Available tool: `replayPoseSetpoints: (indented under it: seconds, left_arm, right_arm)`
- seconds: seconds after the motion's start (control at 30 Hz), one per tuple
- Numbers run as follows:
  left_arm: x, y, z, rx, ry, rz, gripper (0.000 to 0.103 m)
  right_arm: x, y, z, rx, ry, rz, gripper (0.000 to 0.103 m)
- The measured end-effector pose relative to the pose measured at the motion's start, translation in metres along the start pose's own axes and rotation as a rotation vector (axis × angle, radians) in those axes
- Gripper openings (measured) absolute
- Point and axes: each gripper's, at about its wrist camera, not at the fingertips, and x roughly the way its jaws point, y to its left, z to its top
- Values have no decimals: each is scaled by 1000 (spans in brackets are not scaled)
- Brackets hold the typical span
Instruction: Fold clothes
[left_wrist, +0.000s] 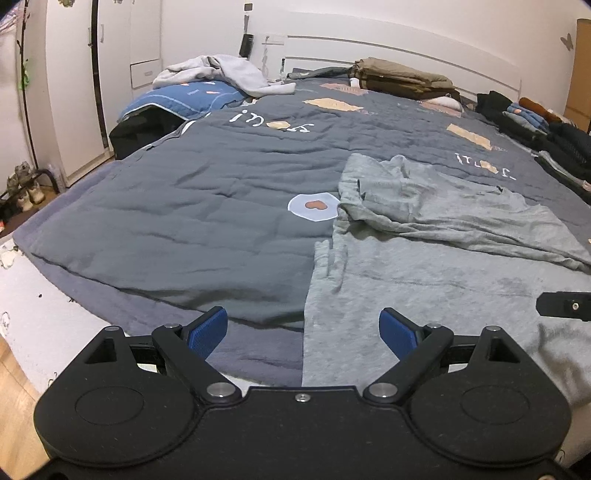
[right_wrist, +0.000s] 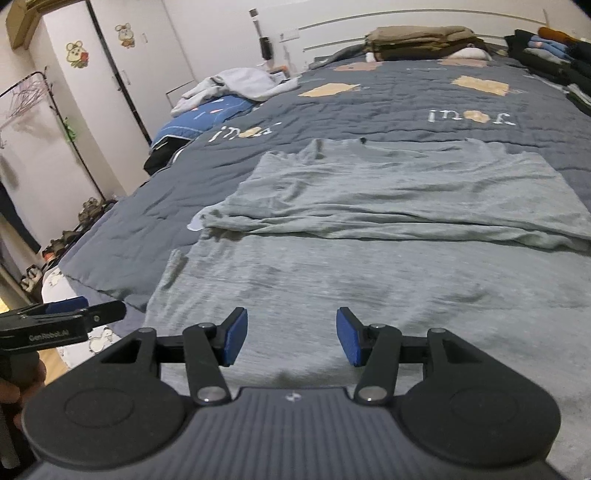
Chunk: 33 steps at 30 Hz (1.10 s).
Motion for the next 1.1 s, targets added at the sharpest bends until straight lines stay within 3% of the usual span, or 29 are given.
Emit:
replayPoseSetpoints:
  seconds: [0.53, 1.1]
  left_arm:
    - [2, -15, 0, 35, 9, -36, 89]
    - [18, -102, 3, 150, 20, -157, 89]
  right_arm:
    - [-5, -8, -2, 7, 3, -31, 53]
    - [-48, -78, -16, 107, -42, -145, 53]
